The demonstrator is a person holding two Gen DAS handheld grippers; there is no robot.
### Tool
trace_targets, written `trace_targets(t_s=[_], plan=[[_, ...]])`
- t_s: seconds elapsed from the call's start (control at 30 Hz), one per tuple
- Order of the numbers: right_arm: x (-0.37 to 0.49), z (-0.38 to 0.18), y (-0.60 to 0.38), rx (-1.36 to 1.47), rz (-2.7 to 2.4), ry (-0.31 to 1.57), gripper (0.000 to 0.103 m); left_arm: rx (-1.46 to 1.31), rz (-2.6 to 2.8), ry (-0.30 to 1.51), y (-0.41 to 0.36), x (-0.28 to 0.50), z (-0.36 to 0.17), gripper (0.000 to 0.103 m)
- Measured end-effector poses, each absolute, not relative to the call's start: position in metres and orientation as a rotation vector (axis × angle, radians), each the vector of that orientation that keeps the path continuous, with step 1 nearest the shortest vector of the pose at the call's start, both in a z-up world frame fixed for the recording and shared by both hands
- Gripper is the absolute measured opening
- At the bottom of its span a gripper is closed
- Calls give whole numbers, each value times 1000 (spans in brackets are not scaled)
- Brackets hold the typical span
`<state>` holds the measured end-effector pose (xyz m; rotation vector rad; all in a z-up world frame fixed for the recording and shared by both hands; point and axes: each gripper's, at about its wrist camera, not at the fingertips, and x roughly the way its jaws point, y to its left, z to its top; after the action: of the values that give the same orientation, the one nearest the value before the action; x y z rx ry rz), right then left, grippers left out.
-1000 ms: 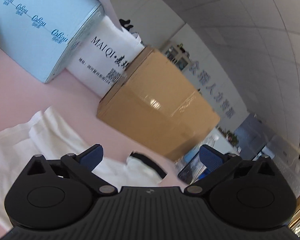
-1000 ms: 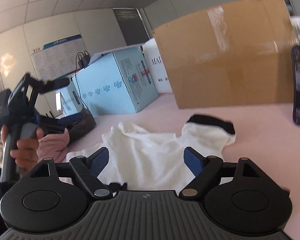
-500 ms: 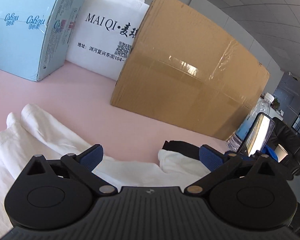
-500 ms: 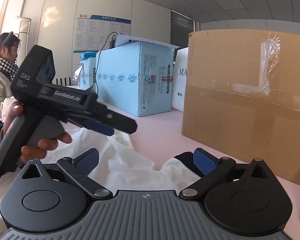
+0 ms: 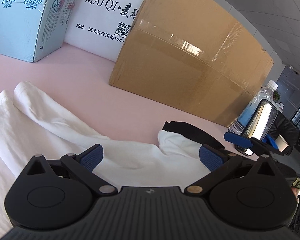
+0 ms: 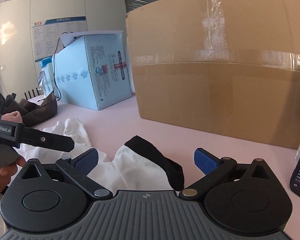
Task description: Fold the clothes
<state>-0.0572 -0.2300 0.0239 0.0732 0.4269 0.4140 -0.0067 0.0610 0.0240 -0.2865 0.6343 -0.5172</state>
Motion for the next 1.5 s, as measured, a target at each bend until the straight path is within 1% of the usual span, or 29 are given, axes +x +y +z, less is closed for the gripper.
trace_targets(t_s=[0.1, 0.17, 0.23, 0.27, 0.33, 0.37, 0.4, 0.43, 0.47, 0.53, 0.6, 0.63, 0.9, 1.03, 1.23, 1.37, 1.4, 1.43, 1.47, 1.5], plan=[[-51, 22, -236, 123, 402, 454, 100, -278, -490, 652, 60, -4, 21, 103], [-49, 21, -238, 136, 402, 462, 96, -280, -472, 667, 61, -1, 19, 103], [-48, 20, -237, 136, 407, 469, 87, -288, -461, 679, 62, 4, 18, 103], [-48, 20, -237, 136, 409, 471, 84, -294, -457, 685, 62, 5, 18, 103], [-47, 19, -237, 139, 411, 478, 73, -304, -454, 690, 64, 6, 18, 103], [-46, 19, -237, 141, 411, 483, 70, -308, -454, 692, 64, 6, 18, 103], [-45, 18, -238, 144, 410, 492, 63, -308, -454, 692, 64, 6, 18, 103], [-44, 17, -238, 146, 409, 499, 51, -308, -454, 693, 64, 6, 18, 103], [-43, 17, -238, 149, 408, 505, 45, -304, -455, 694, 64, 6, 18, 103], [-42, 17, -238, 152, 401, 510, 20, -295, -456, 693, 63, 6, 18, 103], [-42, 17, -238, 150, 394, 504, 10, -286, -457, 692, 61, 6, 18, 103], [-43, 18, -237, 146, 384, 488, 8, -283, -456, 690, 61, 6, 18, 103], [-61, 42, -234, 152, 458, 391, 7, -332, -417, 655, 72, 6, 24, 103], [-97, 56, -206, -26, 568, 342, 7, -342, -404, 611, 80, 4, 32, 103], [-143, 47, -169, -238, 808, 381, 7, -308, -424, 528, 87, -5, 45, 103], [-142, 30, -157, -329, 878, 458, 8, -253, -459, 483, 86, -13, 53, 103], [-140, 26, -157, -330, 885, 484, 15, -235, -465, 475, 85, -15, 54, 103], [-135, 23, -159, -313, 884, 513, 33, -216, -472, 475, 83, -16, 54, 103], [-133, 22, -162, -289, 875, 522, 42, -191, -482, 479, 80, -17, 54, 103], [-132, 23, -165, -272, 869, 517, 48, -165, -491, 483, 77, -18, 54, 103]])
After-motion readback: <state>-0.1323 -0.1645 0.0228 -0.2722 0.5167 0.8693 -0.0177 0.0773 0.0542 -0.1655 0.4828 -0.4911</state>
